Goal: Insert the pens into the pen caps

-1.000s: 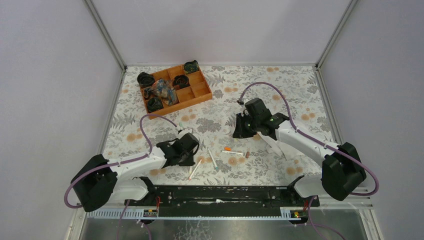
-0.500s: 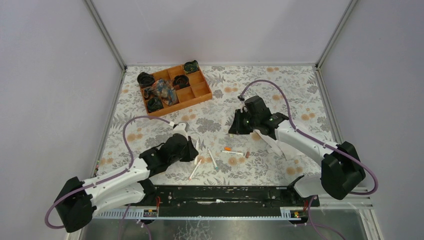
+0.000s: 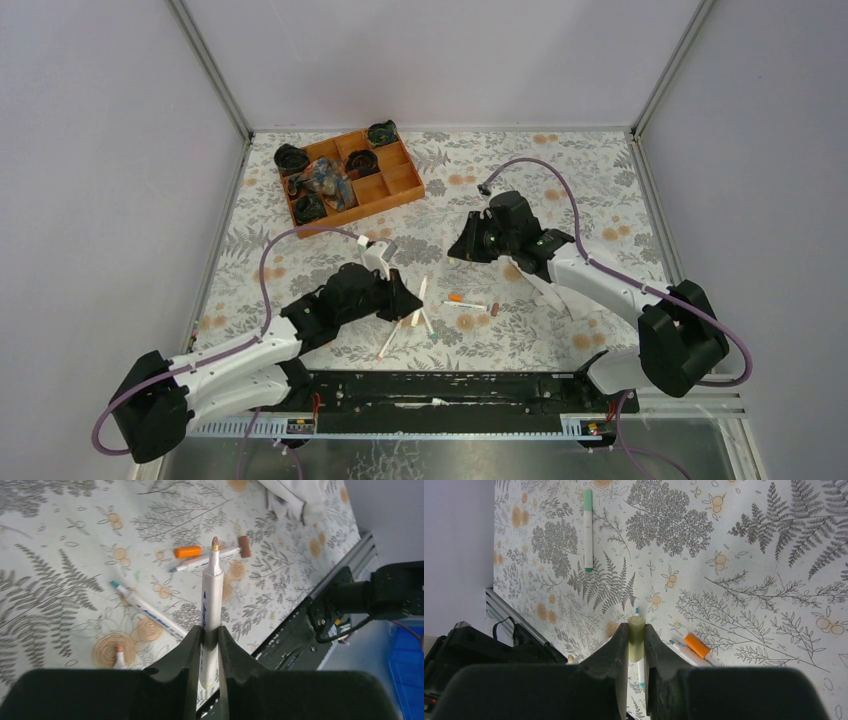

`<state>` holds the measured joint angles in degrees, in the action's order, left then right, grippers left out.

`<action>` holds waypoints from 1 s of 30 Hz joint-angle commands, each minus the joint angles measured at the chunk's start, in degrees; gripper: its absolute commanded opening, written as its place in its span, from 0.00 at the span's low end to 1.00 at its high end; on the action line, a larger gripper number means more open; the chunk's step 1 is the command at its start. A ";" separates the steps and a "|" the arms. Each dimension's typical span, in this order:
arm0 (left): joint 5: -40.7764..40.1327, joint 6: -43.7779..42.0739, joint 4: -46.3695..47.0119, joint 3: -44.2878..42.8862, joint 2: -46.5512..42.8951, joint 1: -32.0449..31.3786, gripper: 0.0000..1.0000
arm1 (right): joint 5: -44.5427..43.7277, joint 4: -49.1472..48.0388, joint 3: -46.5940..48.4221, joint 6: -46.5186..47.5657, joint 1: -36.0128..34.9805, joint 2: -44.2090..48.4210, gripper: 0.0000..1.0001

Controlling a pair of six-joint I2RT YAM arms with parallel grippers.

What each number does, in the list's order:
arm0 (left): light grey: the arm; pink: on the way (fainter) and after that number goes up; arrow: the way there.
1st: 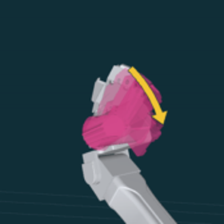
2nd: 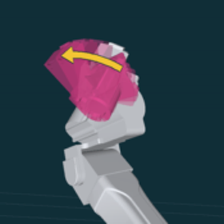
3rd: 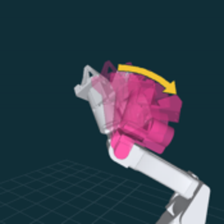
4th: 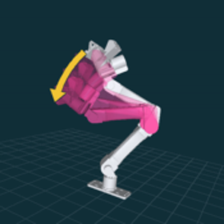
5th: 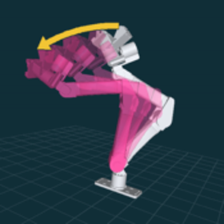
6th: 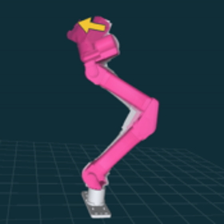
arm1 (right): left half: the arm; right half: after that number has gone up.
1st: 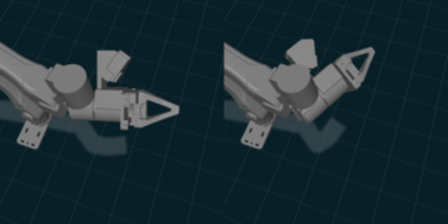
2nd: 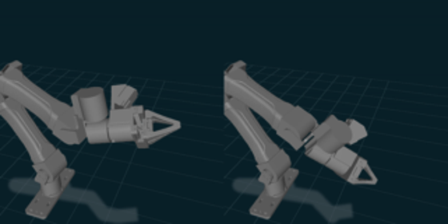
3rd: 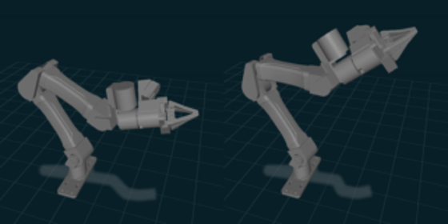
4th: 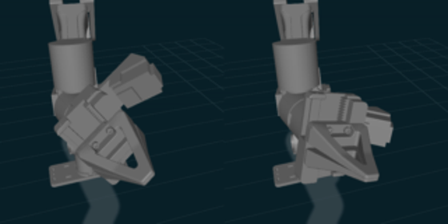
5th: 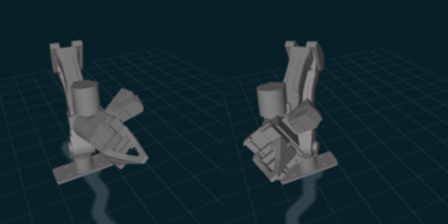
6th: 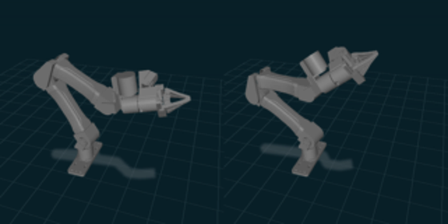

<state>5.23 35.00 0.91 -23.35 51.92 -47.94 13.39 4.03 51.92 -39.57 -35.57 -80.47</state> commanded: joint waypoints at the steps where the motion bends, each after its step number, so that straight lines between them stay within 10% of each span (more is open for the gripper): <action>1: 7.56 -0.82 10.43 0.02 2.54 0.19 0.00 | 1.47 -7.59 -3.06 -4.10 0.15 2.39 0.00; 30: 5.59 5.86 10.46 -2.51 7.97 0.15 0.00 | 2.70 -13.91 -5.67 -7.96 -2.55 1.83 0.00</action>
<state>11.92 39.46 8.60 -24.53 59.86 -47.94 14.74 -7.20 46.06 -46.83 -36.86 -78.32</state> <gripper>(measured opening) 0.141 0.186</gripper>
